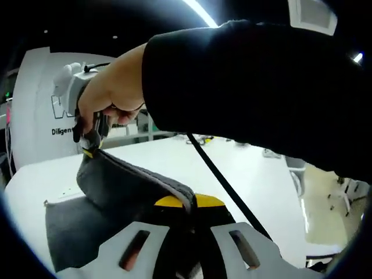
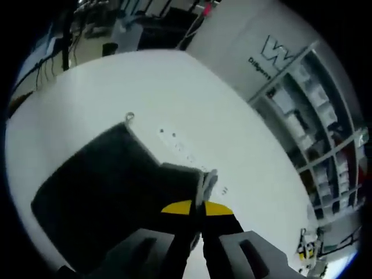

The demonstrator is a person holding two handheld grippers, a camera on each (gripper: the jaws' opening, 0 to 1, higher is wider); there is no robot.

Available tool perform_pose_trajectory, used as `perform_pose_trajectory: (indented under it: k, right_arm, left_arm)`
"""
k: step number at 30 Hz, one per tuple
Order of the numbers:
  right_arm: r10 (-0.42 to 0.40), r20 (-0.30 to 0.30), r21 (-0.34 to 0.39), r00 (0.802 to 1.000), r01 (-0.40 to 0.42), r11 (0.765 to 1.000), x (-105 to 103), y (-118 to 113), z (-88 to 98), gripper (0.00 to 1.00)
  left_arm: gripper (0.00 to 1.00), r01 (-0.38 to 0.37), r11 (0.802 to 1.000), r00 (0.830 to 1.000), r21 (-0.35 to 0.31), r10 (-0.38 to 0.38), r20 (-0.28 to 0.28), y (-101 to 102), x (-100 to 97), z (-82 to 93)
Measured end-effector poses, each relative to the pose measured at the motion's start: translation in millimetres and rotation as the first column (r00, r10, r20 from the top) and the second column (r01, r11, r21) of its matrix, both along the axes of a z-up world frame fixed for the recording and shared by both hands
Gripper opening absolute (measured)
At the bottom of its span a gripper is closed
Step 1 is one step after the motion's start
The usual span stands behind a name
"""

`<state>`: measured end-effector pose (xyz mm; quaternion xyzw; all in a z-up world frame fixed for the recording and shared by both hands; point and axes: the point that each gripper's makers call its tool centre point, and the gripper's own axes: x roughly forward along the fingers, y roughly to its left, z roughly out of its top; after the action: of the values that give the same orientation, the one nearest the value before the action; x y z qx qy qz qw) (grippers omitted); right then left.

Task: Open the folded towel by lifting each exposed corner and separating the folded layers until the towel lies flat within the target outline without major curled edges

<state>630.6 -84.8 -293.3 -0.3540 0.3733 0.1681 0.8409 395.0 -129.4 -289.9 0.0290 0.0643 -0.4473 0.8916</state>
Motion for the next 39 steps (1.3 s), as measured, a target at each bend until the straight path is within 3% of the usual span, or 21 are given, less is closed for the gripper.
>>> perform_pose_trajectory:
  k: [9, 20, 39]
  right_arm:
    - [-0.019, 0.013, -0.002, 1.000, 0.019, 1.000, 1.2, -23.7, -4.0, 0.00]
    - [-0.049, 0.031, 0.006, 0.998, 0.049, 0.999, -5.1, -59.5, -5.8, 0.00]
    - [-0.044, 0.018, 0.000, 0.999, 0.044, 0.999, -2.8, -106.9, -54.6, 0.00]
  left_arm:
    - [0.02, 0.008, 1.000, 1.000, 0.009, -0.008, -0.009, -12.6, 4.5, -4.6]
    - [0.02, 0.029, 0.999, 1.000, 0.038, -0.028, -0.014, -37.3, -3.6, -13.6]
    - [0.03, 0.042, 0.999, 0.995, 0.033, -0.039, -0.093, -72.7, -1.8, -40.7]
